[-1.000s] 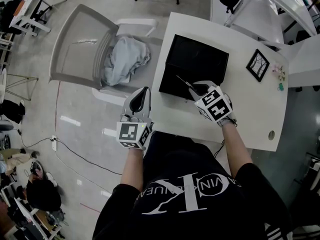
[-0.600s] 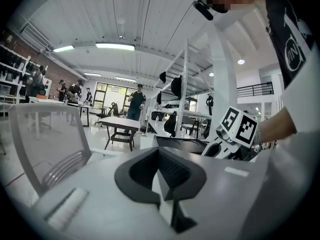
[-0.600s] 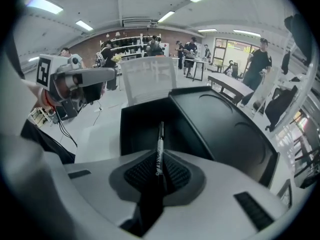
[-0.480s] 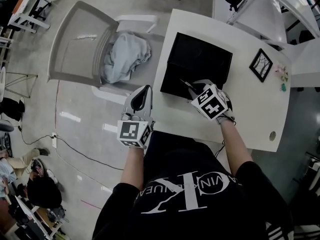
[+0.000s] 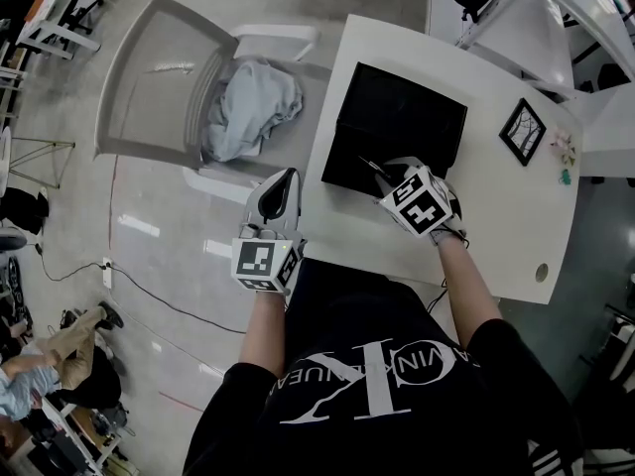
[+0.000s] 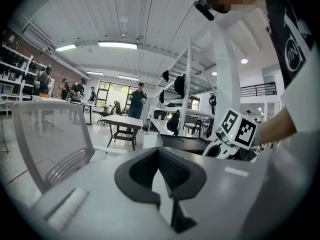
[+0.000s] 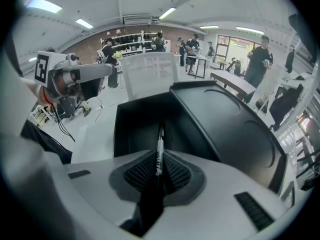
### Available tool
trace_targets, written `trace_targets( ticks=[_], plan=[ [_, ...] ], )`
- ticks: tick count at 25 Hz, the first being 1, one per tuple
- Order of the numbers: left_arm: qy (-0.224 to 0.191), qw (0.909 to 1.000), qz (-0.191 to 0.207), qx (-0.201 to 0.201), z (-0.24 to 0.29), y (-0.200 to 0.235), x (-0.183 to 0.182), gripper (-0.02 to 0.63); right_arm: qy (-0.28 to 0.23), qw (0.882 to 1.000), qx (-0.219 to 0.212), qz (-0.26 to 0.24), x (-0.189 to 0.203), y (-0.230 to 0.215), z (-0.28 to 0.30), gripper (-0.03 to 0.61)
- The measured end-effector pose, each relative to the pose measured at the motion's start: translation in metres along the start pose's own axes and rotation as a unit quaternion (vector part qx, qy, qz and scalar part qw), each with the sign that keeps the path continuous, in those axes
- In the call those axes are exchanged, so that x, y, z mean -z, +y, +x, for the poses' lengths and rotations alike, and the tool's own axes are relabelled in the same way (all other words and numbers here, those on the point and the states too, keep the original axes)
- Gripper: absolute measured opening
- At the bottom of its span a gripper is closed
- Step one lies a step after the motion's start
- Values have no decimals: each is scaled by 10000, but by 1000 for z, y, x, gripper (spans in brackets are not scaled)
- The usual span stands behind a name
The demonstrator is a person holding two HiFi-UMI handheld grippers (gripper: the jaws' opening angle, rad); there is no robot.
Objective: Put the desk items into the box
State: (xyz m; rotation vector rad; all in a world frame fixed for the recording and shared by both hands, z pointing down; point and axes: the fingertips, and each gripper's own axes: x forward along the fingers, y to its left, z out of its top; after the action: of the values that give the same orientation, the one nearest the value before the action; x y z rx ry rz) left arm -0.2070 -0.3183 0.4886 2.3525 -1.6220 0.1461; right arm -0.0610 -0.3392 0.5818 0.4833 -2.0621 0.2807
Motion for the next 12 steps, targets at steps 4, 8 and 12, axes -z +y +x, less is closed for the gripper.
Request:
trace_targets(
  ticks=[4,8,12],
  plan=[
    [-1,10000,-3,-13,-2,0,0,11,7,10000,-17,-9,1,1,2,26],
    [0,10000,-24,-48,-5,3,3,11,9,10000,-22,31,1,2,5,26],
    [-4,9999,-52,-102,-8,5,4,11,45,10000,-30,-10,2,3,7,26]
  ],
)
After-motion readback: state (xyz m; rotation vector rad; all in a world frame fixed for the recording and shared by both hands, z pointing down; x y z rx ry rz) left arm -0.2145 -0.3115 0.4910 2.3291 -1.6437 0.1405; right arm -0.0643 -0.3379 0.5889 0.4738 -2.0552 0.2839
